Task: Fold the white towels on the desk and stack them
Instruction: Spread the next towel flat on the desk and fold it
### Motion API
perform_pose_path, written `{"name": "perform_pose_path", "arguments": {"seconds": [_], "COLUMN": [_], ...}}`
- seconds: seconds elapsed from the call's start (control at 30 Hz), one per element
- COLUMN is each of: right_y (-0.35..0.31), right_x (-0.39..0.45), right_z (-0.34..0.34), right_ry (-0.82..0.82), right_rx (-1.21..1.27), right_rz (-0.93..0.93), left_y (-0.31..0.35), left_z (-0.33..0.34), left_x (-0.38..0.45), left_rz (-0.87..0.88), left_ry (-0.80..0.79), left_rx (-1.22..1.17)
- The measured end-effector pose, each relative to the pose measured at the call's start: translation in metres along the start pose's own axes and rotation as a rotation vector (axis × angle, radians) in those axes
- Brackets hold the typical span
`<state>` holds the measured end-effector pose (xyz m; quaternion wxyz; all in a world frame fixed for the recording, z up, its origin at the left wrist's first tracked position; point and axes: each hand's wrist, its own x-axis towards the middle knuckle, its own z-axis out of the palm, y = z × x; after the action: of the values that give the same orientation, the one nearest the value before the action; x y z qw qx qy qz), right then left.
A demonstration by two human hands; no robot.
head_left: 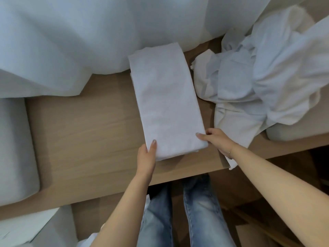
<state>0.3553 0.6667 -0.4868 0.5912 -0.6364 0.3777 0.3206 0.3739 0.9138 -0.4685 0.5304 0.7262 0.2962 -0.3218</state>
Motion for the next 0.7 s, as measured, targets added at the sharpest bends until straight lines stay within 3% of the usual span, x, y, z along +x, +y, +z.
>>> {"name": "perform_pose_path", "arguments": {"seconds": [0.3, 0.37, 0.47, 0.53, 0.63, 0.7], "right_y": [-0.001, -0.006, -0.014, -0.020, -0.019, -0.015], "right_x": [0.008, 0.010, 0.016, 0.023, 0.034, 0.040], "right_z": [0.004, 0.005, 0.004, 0.005, 0.011, 0.012], "right_ry": [-0.036, -0.008, 0.129, 0.177, 0.201, 0.215], "right_rx": [-0.323, -0.366, -0.259, -0.215, -0.300, -0.297], "right_rz": [-0.028, -0.068, -0.176, -0.217, -0.225, -0.202], "left_y": [-0.003, 0.007, 0.026, 0.034, 0.025, 0.012], "left_z": [0.003, 0.005, 0.015, 0.029, 0.048, 0.052], "left_x": [0.003, 0.004, 0.009, 0.022, 0.047, 0.061], "left_rz": [0.094, 0.219, 0.564, 0.718, 0.729, 0.742], "left_ry": [0.118, 0.213, 0.322, 0.251, 0.132, 0.144], "left_rx": [0.204, 0.437, 0.744, 0.844, 1.042, 1.152]}}
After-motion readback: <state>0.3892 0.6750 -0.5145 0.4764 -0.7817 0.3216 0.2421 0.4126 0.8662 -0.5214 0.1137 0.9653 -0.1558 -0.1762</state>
